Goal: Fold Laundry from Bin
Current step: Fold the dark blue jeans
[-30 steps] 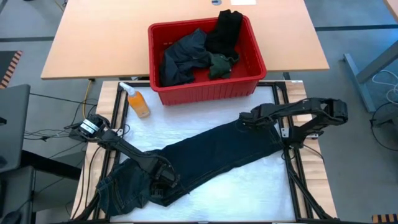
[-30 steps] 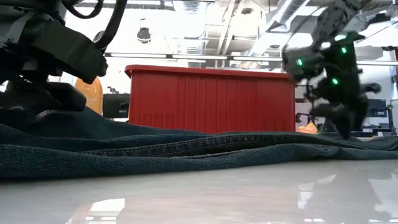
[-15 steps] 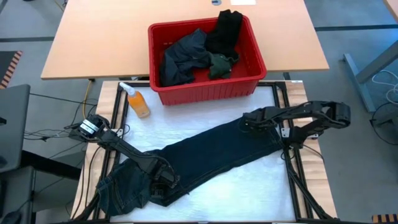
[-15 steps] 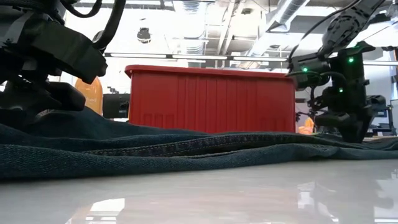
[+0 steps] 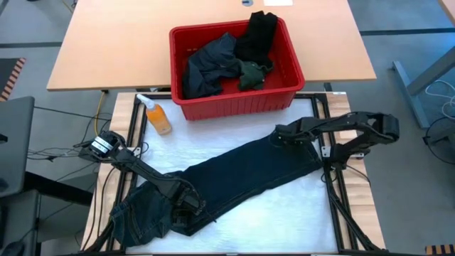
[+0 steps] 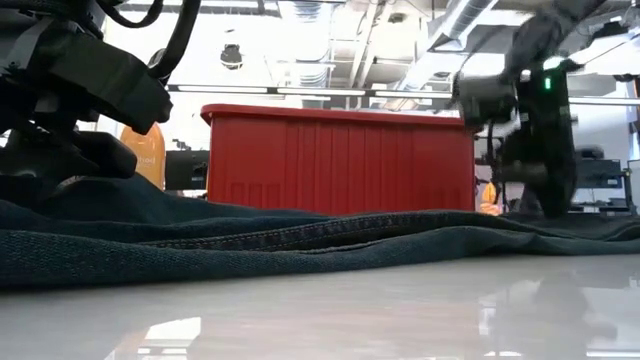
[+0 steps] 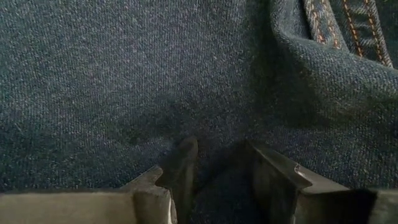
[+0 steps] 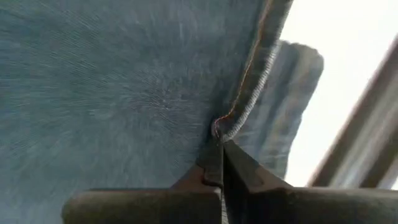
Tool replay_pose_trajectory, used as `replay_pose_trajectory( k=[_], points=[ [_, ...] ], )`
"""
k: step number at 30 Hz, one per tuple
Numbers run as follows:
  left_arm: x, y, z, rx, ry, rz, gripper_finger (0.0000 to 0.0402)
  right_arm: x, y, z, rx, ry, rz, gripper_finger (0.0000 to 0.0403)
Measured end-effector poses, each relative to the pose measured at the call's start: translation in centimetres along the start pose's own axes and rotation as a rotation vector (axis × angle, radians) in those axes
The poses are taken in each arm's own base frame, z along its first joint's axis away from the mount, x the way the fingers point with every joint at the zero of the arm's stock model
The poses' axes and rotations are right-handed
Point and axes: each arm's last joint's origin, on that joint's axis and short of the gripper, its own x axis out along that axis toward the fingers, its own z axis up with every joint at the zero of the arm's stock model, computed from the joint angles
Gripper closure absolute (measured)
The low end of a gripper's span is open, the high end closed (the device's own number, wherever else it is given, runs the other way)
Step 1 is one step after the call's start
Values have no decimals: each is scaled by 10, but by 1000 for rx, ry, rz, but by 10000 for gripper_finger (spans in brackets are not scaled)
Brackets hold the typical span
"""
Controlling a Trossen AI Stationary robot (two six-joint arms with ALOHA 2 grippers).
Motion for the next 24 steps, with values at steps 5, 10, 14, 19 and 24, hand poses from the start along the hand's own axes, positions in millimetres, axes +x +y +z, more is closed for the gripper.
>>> replay_pose_trajectory(
  k=[5,10,14,19,24],
  points=[
    [-3,0,-1,5,-11,1,267,-29,-11,1,-18,56,-73,386],
    [-11,-1,-3,14,-54,6,267,-32,-12,-5,-29,148,-156,386],
    [-16,-2,-4,19,-85,11,267,-28,-4,-4,-13,93,-115,355],
    [-16,-3,-4,20,-92,13,267,-36,-2,1,-44,50,-104,290],
    [-16,-5,-6,19,-93,18,267,-58,2,-6,-231,110,-74,237]
  ],
)
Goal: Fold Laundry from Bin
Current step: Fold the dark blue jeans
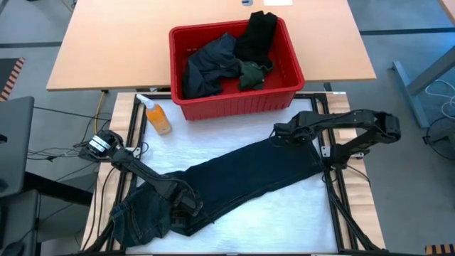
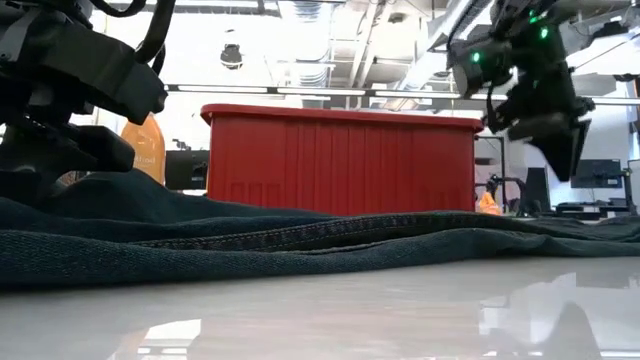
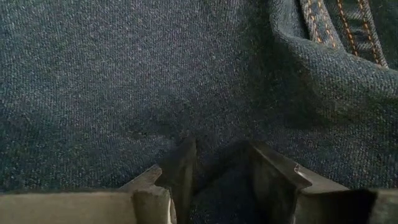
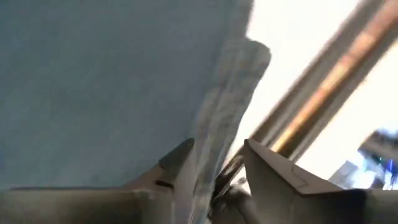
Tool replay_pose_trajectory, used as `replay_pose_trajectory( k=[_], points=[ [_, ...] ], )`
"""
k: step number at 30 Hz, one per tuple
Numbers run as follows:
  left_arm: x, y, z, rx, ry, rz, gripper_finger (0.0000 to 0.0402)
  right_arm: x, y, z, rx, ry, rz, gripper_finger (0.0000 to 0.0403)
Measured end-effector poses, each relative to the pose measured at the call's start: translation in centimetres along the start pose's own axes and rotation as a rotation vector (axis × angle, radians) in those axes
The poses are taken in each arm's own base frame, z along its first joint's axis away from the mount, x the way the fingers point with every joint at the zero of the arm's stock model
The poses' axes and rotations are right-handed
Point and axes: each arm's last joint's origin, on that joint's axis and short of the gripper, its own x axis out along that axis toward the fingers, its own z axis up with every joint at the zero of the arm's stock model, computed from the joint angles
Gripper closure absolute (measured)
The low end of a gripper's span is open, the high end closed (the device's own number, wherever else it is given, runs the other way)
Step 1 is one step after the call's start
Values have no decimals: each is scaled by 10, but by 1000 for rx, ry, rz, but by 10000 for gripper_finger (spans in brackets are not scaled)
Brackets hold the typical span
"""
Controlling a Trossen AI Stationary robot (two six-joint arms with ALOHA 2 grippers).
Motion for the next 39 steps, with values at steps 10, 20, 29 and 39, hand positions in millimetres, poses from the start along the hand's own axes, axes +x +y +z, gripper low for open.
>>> replay_pose_trajectory(
  k=[10,20,29,39],
  points=[
    [-1,0,-1,-1,1,27,267,-13,56,-60,-812,-39,20,225],
    [-1,0,-1,10,-5,30,267,22,82,-72,-990,59,-148,225],
    [-1,-1,-2,4,-8,33,267,52,100,-68,-1077,156,-215,225],
    [-1,-2,-3,2,-1,37,267,62,109,-59,-1144,112,-195,274]
  ],
)
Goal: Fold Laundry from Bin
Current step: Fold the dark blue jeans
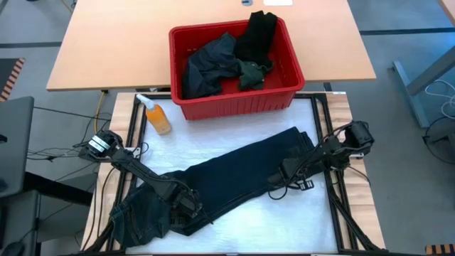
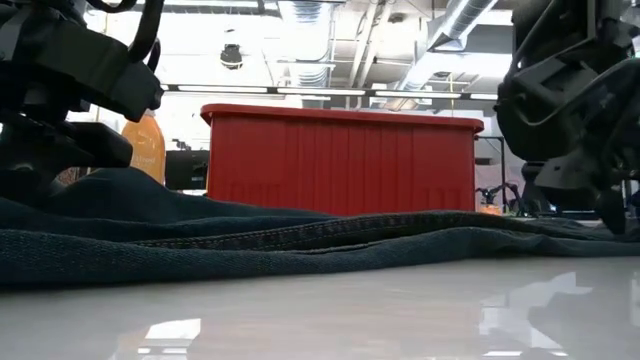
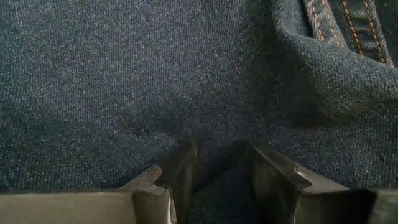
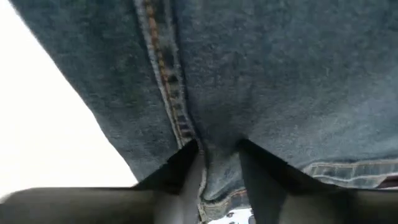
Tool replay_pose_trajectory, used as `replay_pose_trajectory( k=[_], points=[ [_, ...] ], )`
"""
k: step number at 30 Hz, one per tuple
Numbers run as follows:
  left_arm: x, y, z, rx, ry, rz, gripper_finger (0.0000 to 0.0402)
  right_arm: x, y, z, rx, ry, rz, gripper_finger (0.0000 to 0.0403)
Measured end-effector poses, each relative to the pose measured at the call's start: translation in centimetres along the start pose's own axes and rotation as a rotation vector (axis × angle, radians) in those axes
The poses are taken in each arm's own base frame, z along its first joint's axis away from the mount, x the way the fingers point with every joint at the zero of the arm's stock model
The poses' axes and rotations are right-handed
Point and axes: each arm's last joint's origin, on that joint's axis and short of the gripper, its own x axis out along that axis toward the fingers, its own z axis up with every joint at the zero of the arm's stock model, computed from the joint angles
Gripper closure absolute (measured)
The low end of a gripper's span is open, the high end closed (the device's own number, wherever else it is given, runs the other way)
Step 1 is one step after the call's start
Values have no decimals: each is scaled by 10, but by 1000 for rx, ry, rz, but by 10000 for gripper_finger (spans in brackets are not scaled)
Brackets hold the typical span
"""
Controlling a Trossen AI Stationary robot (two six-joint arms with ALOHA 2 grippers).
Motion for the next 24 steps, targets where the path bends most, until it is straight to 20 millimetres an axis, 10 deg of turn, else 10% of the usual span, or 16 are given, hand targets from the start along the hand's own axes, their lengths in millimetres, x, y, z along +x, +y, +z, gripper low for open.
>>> replay_pose_trajectory(
  k=[5,15,24],
  points=[
    [0,-2,-4,3,27,10,267,-6,-3,-5,-20,49,-13,381],
    [0,1,-4,1,41,19,267,-54,-13,-15,-43,152,-26,380],
    [-10,2,-6,31,-30,73,267,-57,4,-16,66,146,1,380]
  ],
)
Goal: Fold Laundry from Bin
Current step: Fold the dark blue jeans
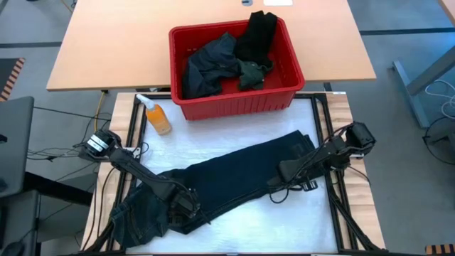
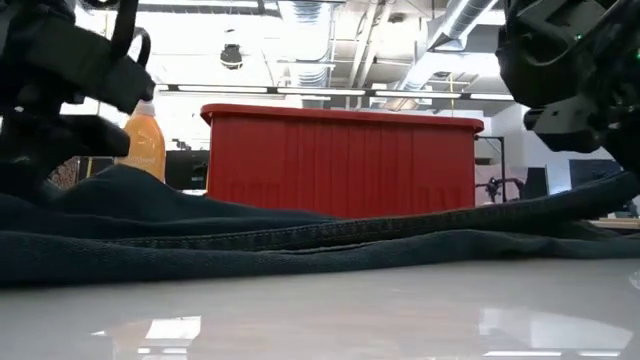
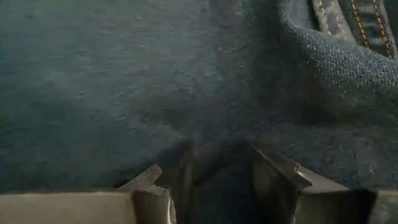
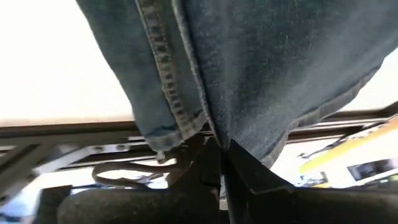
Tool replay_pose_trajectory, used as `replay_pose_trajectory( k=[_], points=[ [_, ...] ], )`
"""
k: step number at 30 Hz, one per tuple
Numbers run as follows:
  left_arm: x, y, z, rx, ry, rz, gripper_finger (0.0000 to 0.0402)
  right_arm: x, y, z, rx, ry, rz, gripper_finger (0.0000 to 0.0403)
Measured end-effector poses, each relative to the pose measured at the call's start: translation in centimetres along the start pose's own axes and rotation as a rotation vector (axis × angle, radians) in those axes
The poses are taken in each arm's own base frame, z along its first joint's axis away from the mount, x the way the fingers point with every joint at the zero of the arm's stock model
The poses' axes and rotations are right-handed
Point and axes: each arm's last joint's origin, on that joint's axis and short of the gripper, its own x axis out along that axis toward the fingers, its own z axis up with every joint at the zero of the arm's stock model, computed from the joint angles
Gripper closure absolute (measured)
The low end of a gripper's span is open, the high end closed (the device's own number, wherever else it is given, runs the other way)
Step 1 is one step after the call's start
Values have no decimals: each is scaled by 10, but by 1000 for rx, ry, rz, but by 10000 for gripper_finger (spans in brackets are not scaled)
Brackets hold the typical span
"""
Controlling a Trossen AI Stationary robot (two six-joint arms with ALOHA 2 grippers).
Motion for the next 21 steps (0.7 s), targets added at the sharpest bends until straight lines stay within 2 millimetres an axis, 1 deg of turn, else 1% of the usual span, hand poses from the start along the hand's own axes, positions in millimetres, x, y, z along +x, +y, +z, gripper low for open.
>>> replay_pose_trajectory(
  k=[6,9,13,18,21],
  points=[
    [-40,1,-2,24,-234,11,267,-2,17,-4,3,1,26,380],
    [-49,2,-4,14,-284,28,267,-3,25,-6,49,-3,21,380],
    [-48,4,-6,-11,-262,51,267,-3,39,-10,85,-3,29,380],
    [-31,8,-12,-40,-210,65,267,-4,56,-17,136,-26,-18,380],
    [-25,11,-15,-70,-190,50,267,-2,67,-22,114,-20,-12,380]
  ],
)
